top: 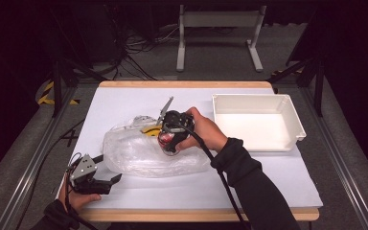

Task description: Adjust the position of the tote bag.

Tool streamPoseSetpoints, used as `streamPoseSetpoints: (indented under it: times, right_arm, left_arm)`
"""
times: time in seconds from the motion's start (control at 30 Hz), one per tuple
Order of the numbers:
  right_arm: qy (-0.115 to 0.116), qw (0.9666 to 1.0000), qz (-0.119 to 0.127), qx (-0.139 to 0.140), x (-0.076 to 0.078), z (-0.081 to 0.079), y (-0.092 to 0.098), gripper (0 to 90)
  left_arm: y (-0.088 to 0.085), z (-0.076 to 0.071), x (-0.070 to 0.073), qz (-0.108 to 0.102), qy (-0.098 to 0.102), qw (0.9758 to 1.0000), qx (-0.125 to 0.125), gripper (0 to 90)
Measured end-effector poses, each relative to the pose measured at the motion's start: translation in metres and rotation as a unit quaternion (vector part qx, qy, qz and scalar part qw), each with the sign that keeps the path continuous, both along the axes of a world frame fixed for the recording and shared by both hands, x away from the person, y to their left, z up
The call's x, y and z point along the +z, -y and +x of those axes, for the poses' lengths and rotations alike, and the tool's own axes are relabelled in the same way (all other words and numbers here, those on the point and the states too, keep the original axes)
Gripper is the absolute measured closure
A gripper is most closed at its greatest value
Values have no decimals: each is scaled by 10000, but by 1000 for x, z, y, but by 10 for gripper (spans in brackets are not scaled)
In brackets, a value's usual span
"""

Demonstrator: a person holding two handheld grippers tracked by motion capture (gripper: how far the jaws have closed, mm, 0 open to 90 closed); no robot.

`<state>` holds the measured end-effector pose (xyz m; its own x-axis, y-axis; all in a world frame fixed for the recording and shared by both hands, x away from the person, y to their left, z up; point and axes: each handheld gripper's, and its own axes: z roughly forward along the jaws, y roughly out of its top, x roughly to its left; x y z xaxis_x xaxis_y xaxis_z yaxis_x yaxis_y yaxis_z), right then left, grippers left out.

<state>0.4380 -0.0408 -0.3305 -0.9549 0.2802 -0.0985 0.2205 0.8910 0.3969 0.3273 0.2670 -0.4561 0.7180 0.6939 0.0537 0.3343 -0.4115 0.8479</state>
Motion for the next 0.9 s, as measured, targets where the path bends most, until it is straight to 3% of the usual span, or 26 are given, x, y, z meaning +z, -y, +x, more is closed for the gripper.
streamPoseSetpoints:
  times: [0.6,0.9]
  right_arm:
    - [71,9993,-322,-155,-2,-6,24,255]
    - [111,9997,-151,-176,5,-11,37,255]
  left_arm:
    - [0,0,0,3,-32,10000,-20,87]
    - [0,1,0,-5,-47,10000,-20,85]
